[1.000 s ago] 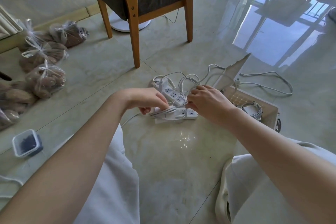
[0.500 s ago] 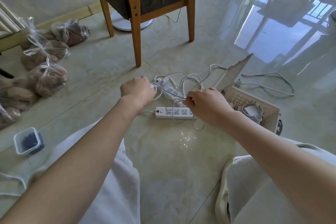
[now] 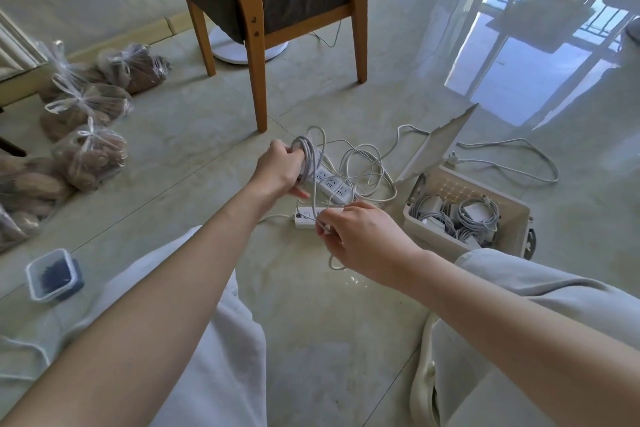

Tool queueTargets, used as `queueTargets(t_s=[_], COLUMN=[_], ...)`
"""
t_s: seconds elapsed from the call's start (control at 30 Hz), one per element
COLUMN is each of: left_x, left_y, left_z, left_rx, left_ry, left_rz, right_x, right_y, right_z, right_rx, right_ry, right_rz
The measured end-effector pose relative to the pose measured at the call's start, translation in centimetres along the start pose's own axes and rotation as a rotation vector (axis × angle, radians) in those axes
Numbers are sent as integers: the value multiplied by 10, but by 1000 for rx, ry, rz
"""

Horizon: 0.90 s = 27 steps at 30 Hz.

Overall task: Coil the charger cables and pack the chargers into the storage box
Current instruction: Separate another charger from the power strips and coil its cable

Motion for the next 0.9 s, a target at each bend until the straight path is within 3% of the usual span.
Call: queueTargets(t_s=[0.13, 0.37, 0.43, 0.6, 0.7, 0.9], left_x=[9, 25, 32, 36, 33, 35], left_y=[-6, -1, 1, 9, 13, 12], left_z=[-7, -15, -16, -17, -16, -14], left_rx=[343, 537, 488, 130, -76, -316], left_ry=[108, 259, 272, 111, 57, 28], left_rz=[188, 406, 544, 815, 818, 848], right_x=[1, -6, -7, -8, -9, -9], right_y=[-4, -4, 0, 6, 10, 11], right_z=[-2, -31, -37, -39, -43, -40], right_rx=[-36, 31, 36, 79, 112, 176], right_ry=[-16, -79, -87, -49, -62, 31], right_rz=[-28, 43, 31, 14, 12, -153])
Point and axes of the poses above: each hand's wrist, its own x-axis away from the middle knuckle, its own y-axis out of the back of the hand, z = x × y, the point moved 2 cm from there along -x, towards the middle knuckle, and after that the axes turned 9 degrees about x, right-handed, at the moved point
